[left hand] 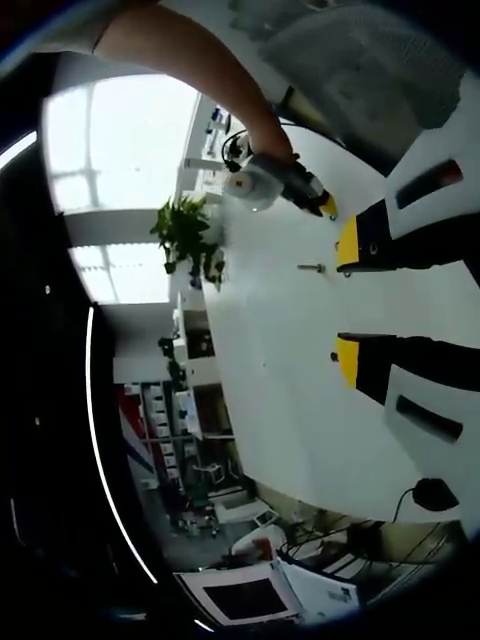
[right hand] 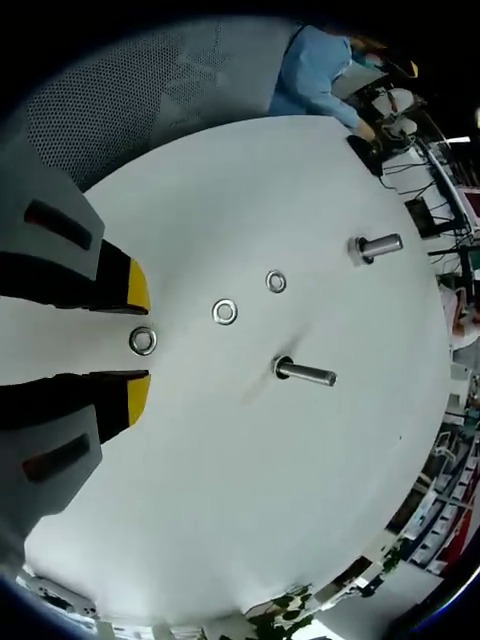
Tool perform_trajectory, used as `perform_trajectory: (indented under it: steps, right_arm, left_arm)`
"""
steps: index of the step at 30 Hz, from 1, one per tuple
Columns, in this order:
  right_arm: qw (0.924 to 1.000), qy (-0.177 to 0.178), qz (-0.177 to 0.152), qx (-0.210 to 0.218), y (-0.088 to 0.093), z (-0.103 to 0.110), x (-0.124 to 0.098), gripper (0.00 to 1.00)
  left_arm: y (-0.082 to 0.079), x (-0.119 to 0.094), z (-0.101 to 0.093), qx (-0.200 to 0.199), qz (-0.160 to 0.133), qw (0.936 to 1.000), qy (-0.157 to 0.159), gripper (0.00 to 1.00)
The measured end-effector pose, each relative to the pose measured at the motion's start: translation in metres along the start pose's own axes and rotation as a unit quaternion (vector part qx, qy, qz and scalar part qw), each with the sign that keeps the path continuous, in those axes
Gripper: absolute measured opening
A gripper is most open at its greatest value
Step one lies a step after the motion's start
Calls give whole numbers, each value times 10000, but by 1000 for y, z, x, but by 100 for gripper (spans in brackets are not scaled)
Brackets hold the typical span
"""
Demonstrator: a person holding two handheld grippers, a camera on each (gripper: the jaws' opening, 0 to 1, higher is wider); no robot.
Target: Place the washer onto the threaded stud by aligning its center hole with the stud, sliding it down to the base, and recovering from edge contact or off-axis alignment until the washer reaches the visible bottom stop.
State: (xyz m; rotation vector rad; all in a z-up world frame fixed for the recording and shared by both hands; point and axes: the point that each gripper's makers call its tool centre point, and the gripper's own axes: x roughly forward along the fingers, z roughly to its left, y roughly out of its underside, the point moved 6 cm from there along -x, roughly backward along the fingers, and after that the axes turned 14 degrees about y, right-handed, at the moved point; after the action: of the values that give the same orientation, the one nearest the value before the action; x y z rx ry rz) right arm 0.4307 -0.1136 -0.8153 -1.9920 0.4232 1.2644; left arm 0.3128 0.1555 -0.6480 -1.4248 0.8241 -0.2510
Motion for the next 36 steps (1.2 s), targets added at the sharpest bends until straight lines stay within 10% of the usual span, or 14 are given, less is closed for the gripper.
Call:
perform_trajectory:
  steps: [36]
  right_arm:
    - [9997,-88,149,151,3,-1,7,23]
  left_arm:
    - [-1,0,1,-80,-43,10000,17,22]
